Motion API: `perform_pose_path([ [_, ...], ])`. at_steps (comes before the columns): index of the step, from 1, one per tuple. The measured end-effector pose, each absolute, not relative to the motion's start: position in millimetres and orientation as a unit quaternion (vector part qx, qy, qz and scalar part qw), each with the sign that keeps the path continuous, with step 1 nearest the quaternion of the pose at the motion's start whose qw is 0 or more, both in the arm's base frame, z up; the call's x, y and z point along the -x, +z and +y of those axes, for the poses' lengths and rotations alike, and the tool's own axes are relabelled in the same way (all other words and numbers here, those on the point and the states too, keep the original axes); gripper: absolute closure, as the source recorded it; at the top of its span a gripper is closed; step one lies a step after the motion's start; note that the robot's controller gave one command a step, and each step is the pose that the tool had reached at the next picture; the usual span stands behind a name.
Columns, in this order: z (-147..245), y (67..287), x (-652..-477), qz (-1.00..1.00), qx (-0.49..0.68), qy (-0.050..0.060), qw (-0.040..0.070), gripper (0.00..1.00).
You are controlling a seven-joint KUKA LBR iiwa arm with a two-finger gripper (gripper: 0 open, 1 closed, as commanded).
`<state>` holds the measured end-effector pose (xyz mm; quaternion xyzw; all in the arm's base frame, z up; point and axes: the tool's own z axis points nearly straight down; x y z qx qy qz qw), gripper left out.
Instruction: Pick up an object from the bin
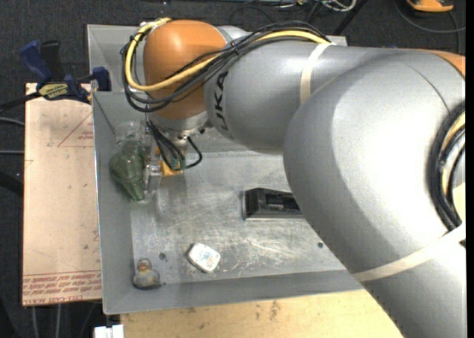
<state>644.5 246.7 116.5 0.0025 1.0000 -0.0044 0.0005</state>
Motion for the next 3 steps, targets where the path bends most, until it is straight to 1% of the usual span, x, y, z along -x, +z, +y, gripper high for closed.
perform_pose_path([
  [1,240.9,81.1,-660.2,1.0,-0.004,-0.01,-0.001,0.0],
  [2,238.2,80.0,-661.7,1.0,-0.005,-0.01,0.006,1.0],
  [3,238.2,80.0,-661.8,1.0,-0.005,-0.01,0.005,1.0],
])
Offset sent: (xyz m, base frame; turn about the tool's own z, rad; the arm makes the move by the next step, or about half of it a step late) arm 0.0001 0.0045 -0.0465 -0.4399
